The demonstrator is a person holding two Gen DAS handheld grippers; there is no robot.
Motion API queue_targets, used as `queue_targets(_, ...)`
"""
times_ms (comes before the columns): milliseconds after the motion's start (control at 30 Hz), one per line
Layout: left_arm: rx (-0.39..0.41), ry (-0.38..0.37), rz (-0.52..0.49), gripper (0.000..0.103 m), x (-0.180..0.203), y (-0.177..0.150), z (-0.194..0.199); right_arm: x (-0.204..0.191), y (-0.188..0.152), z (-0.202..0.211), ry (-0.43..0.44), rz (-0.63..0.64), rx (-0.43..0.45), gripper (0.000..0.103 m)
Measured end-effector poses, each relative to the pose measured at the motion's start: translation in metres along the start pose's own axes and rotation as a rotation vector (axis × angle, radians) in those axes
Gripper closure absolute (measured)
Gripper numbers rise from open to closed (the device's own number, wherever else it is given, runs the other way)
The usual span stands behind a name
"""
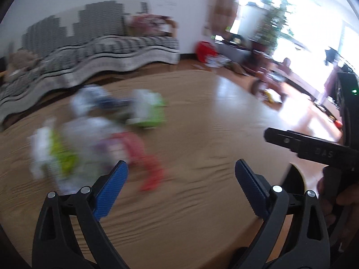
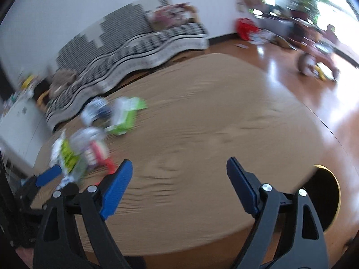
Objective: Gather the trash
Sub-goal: 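Return both open tools over the table to the remaining trash, then grasp the crumpled foil with the left tool while the right tool grasps the red ribbon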
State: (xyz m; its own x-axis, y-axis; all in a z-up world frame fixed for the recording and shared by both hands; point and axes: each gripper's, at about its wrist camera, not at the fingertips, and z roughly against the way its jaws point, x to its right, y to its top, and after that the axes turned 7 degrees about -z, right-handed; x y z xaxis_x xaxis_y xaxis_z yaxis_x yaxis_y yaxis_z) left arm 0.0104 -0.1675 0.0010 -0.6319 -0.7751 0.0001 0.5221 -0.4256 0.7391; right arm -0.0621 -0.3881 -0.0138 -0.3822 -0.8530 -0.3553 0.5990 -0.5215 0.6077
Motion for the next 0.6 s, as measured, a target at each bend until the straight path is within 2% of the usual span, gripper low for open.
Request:
queue_targets(133, 0.004, 0.098, 0.046, 0.009, -0.067, -0.028, 0.025, -0.075, -0.014, -0.026, 0.049, 0.117, -0.034, 0.018)
queue_targets(267, -0.024, 0.152, 0.075, 0.009, -0.113, -0.057, 0.037, -0.121, -0.029, -0.044, 0.077, 0.182, -0.065, 0.018)
queue_targets(433, -0.070, 0.176, 0.071, 0.009, -0.136, -0.079, 0.030, -0.154, -0.042, -0.071, 0.062, 0.246, -0.102, 0.018)
queue_targets(600, -0.112, 0.157, 0.047, 0.008, -0.136, -0.087, 0.011, -0.164, -0.047, -0.100, 0.019, 0.277, -0.146, 0.018)
